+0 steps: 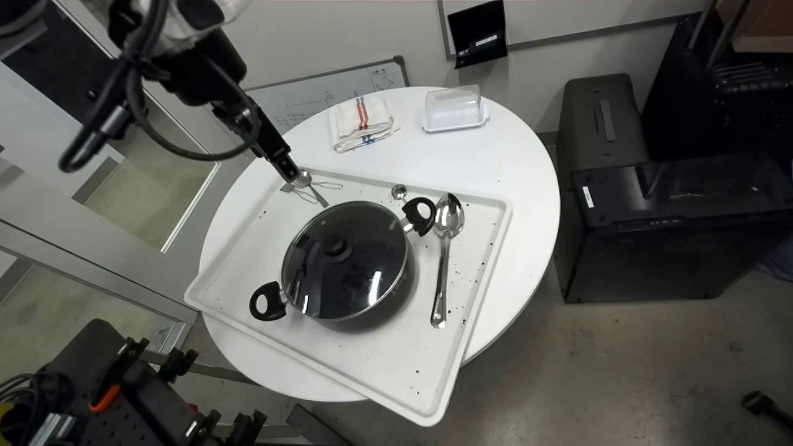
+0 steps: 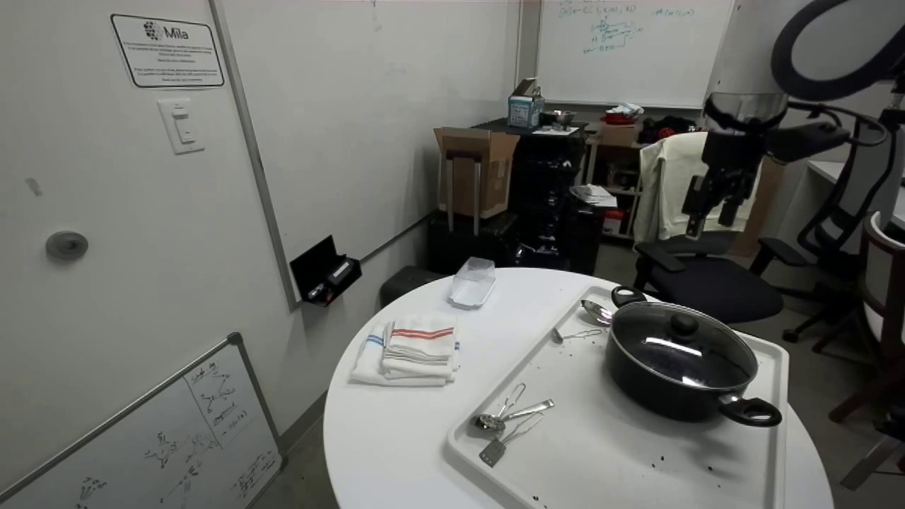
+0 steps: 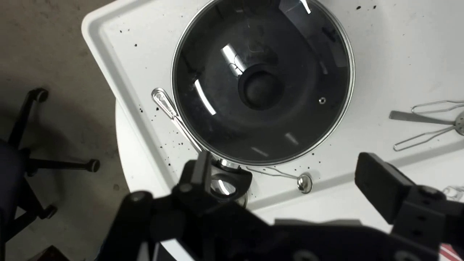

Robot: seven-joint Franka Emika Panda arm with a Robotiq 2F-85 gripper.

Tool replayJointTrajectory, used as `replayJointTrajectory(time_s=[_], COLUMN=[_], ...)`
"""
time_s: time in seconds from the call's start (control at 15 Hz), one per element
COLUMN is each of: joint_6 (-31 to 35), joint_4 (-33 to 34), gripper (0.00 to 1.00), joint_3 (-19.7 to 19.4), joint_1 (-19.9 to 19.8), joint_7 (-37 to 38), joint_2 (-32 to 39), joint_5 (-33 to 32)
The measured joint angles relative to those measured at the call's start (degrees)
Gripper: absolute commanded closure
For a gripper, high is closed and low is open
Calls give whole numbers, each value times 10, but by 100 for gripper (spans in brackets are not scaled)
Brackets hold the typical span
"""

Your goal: Remove the lid from the pot and put it on the tray

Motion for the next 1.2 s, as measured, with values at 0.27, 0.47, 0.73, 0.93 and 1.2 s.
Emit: replayJointTrajectory(time_s=[0.27,0.47,0.73,0.93,1.2], joint_6=[42,81,132,165,191], joint_4=[9,12,12,11,7], gripper=[0,0,0,0,0], joint_3=[-2,-6,-11,-13,-15], joint_1=[1,5,12,18,24], joint_7=[0,2,9,15,17], joint_2=[64,104,150,177,203], joint_5=[-7,-7,-6,-5,-3])
